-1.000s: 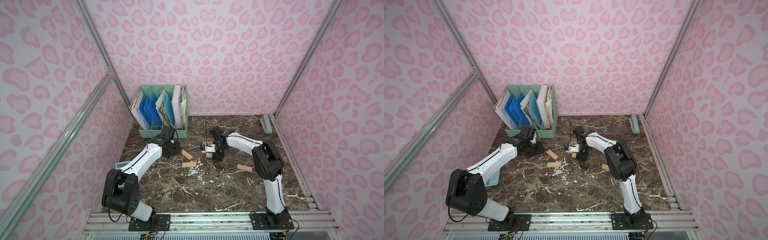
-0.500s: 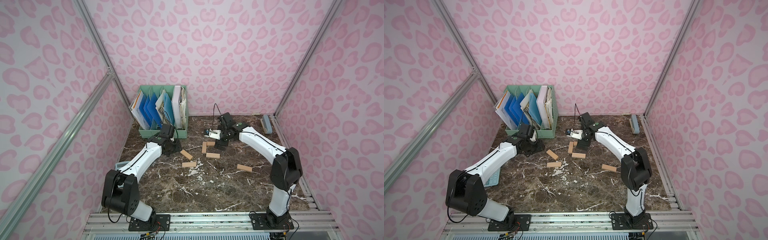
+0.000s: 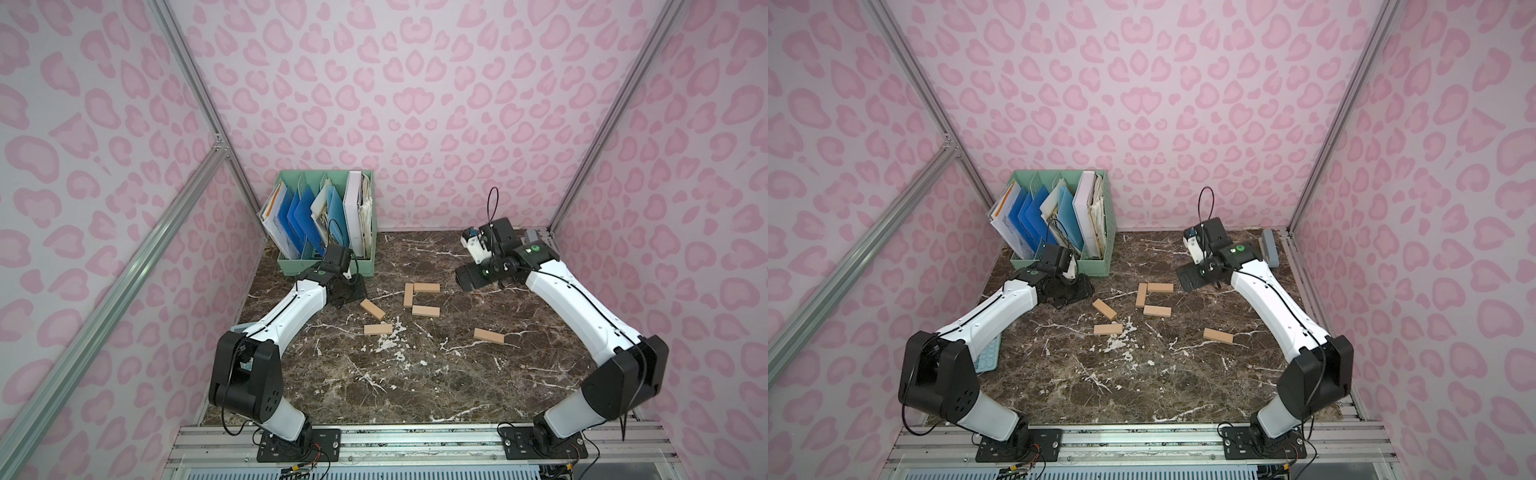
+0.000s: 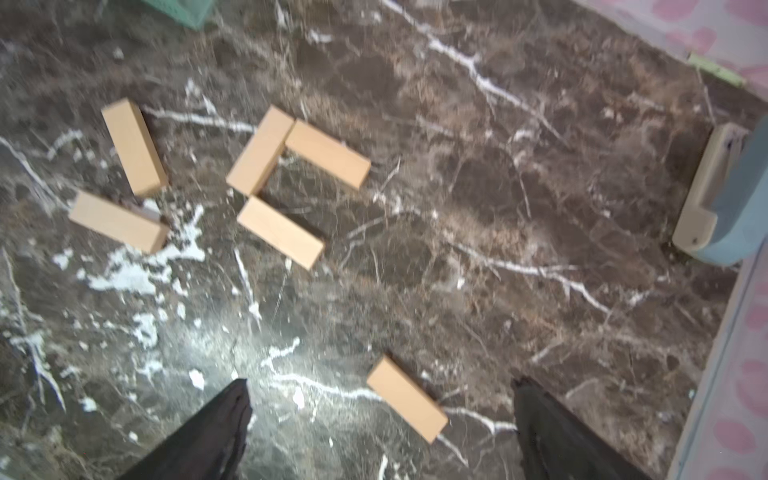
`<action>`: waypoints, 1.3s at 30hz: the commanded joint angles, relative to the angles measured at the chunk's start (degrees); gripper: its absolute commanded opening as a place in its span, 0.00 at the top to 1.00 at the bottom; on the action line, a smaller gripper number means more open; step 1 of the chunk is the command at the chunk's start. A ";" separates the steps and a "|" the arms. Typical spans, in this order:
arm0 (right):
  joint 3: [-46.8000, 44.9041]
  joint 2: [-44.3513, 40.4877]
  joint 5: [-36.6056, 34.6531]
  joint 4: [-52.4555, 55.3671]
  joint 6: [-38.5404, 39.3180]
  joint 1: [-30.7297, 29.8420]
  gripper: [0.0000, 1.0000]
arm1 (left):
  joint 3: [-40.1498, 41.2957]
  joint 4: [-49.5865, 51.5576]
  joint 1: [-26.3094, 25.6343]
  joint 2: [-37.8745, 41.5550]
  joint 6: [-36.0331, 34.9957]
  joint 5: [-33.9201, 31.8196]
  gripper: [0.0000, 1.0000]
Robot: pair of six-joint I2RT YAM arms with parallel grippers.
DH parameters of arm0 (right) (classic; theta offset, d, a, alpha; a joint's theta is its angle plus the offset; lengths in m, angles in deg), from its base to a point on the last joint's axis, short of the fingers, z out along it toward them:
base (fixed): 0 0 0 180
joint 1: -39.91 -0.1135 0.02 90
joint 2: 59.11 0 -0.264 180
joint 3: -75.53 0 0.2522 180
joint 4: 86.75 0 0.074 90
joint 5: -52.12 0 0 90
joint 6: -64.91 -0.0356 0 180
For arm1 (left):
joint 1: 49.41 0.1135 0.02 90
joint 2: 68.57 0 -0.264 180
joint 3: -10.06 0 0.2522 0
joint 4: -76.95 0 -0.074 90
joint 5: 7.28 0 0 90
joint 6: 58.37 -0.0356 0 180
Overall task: Assemble the number 6 with building blocks
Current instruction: Pick up the building block from the center of the board.
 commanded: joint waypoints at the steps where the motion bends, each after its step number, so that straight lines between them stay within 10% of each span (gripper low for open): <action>1: -8.94 -4.58 -8.03 1.99 5.56 -0.14 0.05 | 1.35 -0.05 -0.80 0.47 -1.97 -0.56 0.47; 18: -32.37 -4.56 -4.94 -17.46 37.41 4.78 0.19 | 5.93 0.57 -3.05 5.04 -1.43 -1.98 0.47; 39: -28.06 9.27 -1.94 -22.08 37.90 6.48 0.28 | 8.30 0.96 -2.79 8.02 -1.26 -3.08 0.47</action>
